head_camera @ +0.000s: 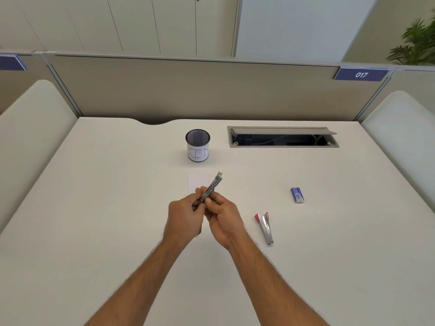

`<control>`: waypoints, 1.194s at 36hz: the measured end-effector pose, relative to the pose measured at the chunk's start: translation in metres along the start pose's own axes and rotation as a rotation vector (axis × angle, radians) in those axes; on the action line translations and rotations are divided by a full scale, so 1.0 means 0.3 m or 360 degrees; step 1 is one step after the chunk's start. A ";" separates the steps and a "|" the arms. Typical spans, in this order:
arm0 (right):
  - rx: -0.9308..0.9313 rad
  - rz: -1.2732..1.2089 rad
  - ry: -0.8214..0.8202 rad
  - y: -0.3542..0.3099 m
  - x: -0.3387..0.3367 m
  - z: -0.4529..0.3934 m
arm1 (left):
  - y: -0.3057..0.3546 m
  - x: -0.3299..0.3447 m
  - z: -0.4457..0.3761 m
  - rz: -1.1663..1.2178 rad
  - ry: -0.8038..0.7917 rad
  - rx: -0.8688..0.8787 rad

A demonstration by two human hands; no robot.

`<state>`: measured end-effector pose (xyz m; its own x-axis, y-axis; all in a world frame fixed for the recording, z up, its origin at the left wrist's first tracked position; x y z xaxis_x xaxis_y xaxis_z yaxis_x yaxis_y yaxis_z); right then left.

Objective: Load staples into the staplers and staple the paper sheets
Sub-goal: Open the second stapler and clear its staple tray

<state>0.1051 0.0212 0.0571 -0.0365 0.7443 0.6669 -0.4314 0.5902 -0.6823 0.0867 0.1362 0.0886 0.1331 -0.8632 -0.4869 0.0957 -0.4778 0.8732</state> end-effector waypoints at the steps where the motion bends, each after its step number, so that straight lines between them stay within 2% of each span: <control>1: -0.0011 -0.0002 -0.0009 -0.001 0.001 0.002 | 0.001 -0.004 0.001 0.0008 0.0018 0.0010; 8: -0.0111 0.0215 -0.0006 -0.020 0.003 0.009 | -0.003 -0.021 0.009 0.0082 0.0128 -0.0086; 14: -0.0350 0.0706 0.0222 -0.070 0.003 0.041 | -0.039 -0.019 0.001 0.0438 -0.0014 -0.0261; 20: -0.0495 0.0993 0.0236 -0.094 0.013 0.061 | -0.058 -0.007 0.001 0.0651 -0.0101 -0.0304; 43: -0.0636 0.1355 0.0299 -0.122 0.012 0.071 | -0.051 0.000 0.002 0.0635 -0.0105 -0.0306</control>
<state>0.1016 -0.0044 0.0907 -0.0355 0.9902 -0.1351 0.0135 -0.1347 -0.9908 0.0847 0.1434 0.0752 0.1343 -0.9854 -0.1050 0.2322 -0.0718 0.9700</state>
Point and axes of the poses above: each hand's wrist, its own z-axis away from the middle knuckle, its own x-axis out of the palm, y = z × x, the point moved 6 cm from there along -z, towards the middle knuckle, and after that the axes turned 5 degrees about -y, right-handed, at the moved point
